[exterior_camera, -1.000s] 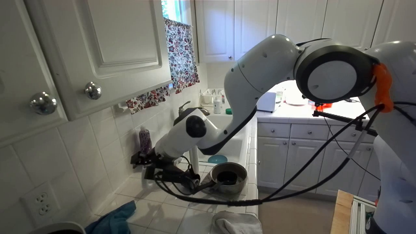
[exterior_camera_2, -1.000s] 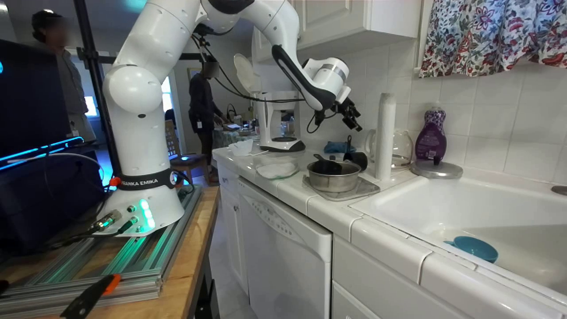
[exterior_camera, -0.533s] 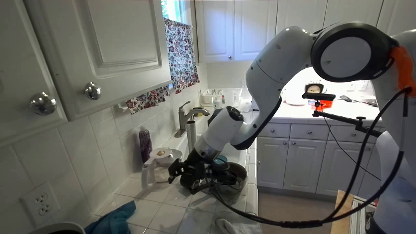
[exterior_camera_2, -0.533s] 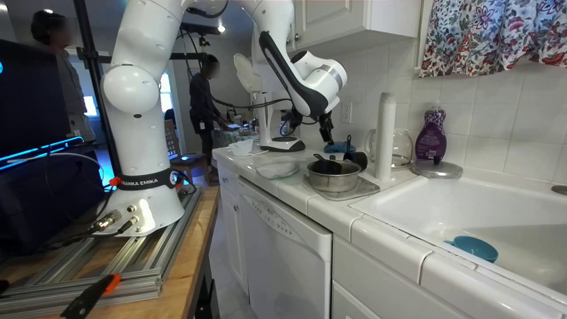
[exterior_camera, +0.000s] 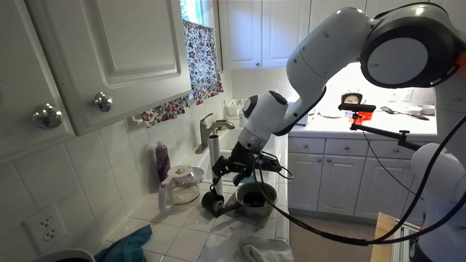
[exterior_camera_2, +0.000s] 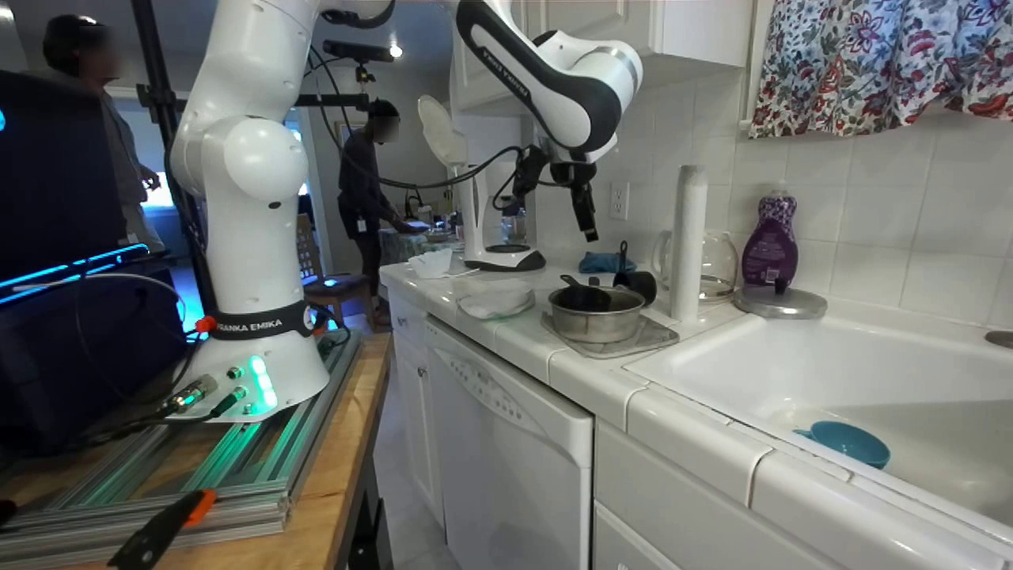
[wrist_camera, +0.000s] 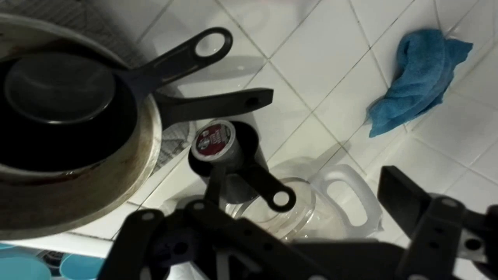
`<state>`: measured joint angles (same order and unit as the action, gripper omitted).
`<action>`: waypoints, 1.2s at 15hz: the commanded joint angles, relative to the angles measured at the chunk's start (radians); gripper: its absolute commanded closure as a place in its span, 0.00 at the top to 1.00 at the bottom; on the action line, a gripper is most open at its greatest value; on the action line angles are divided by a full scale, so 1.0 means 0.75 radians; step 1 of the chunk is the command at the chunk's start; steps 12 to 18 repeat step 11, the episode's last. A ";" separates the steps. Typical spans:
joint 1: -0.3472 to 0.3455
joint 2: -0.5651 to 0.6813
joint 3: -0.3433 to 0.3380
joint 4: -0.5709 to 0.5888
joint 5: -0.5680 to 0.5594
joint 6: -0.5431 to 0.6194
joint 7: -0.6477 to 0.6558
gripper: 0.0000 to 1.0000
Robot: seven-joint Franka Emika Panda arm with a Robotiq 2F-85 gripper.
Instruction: Put a black pot inside the silver bowl, remove the other black pot from the kettle and put it on the counter
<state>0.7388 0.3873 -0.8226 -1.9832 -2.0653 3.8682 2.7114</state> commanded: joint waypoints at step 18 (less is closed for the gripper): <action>0.689 0.326 -0.921 0.098 -0.069 0.475 0.010 1.00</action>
